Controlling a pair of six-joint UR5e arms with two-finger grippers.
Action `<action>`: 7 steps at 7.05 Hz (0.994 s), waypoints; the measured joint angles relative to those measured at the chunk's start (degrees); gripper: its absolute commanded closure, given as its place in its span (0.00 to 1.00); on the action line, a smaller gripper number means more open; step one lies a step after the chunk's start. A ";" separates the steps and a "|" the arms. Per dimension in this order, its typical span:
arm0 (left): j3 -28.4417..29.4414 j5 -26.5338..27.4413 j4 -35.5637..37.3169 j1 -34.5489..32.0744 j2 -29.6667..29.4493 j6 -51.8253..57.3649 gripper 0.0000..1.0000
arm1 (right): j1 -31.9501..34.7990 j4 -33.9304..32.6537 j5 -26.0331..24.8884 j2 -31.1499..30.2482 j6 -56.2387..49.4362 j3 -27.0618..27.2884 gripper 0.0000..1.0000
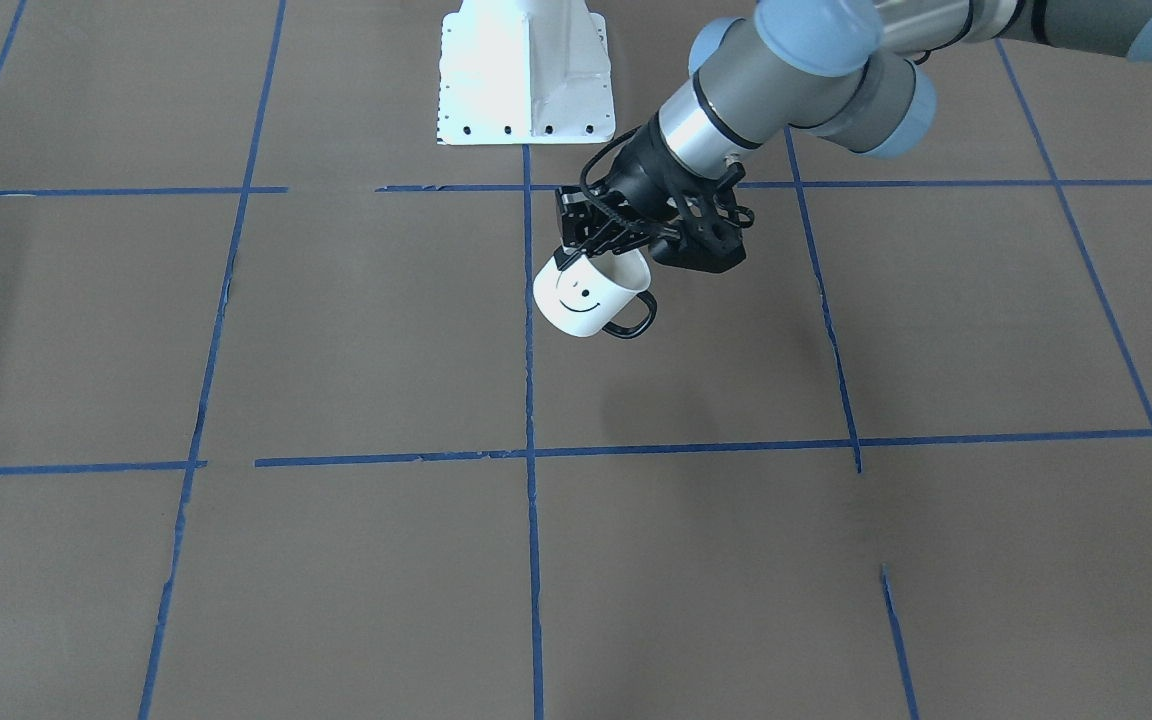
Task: Flip mug
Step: 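Lift the mug with the left gripper and carry it toward the table center, then rotate the mug upright with the left gripper and set it down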
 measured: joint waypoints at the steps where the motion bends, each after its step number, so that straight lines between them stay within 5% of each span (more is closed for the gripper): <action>1: 0.30 3.29 7.15 2.43 -3.31 3.02 1.00 | 0.00 0.00 0.00 0.00 0.00 0.00 0.00; 7: 15.71 6.87 31.98 6.66 -20.60 21.68 1.00 | 0.00 0.00 0.00 0.00 0.00 0.00 0.00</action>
